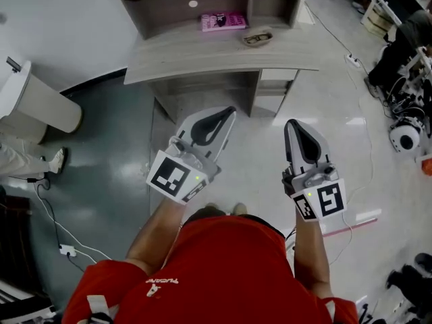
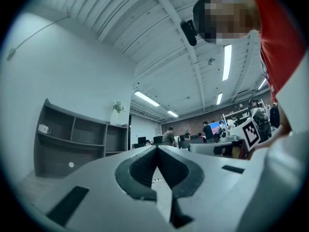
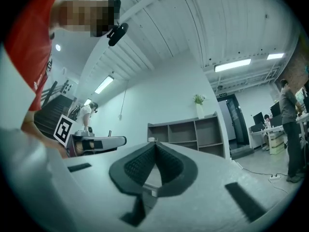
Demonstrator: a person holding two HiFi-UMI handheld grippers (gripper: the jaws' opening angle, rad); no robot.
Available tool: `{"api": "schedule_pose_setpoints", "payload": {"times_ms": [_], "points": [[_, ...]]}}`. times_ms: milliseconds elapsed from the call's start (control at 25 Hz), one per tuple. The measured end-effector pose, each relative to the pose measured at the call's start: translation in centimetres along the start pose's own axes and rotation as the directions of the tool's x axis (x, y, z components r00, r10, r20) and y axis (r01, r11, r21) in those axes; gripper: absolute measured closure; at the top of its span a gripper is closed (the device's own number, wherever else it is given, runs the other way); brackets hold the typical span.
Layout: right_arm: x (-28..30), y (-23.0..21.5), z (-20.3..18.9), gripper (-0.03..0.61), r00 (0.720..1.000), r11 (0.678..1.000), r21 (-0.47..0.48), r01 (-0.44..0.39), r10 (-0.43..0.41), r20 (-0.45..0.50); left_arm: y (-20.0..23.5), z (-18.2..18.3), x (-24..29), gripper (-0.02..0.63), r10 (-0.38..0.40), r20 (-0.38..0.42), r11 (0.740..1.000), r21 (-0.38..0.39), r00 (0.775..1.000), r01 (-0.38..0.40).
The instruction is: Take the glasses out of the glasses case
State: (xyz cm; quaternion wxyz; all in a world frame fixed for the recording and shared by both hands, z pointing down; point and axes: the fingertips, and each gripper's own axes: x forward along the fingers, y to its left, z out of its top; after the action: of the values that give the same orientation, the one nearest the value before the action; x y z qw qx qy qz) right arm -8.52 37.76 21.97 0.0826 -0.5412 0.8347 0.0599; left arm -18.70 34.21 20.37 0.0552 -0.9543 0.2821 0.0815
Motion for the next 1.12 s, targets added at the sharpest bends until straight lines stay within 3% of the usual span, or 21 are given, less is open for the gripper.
{"api": "schedule_pose_setpoints", "payload": {"times_ms": [480,760,1120], "points": [[0.5,-5.5,-1.3,0.574,1.0,1.0,-0.012,-0.009,0.009,-0.008,0.4,-3.1,5.2,0.603,0.018,-0.028,1.0,0.018,0.999,-0.017],[5.4,-10.1,-2.9,0.574,1.0,0.999,-0.047,0.004,-0.005,-0.019,4.6,-6.7,11.0,0.603,-0.006,-0.036,1.0,0.018,0.999,0.007],[16.0,-18.0,-5.5,0.574,0.997,0.998,-0.06,0.035,-0.039,-0.066,12.8,-12.7,20.3,0.603,-0.077,-0.104,0.997,-0.004,0.992,0.077]]}}
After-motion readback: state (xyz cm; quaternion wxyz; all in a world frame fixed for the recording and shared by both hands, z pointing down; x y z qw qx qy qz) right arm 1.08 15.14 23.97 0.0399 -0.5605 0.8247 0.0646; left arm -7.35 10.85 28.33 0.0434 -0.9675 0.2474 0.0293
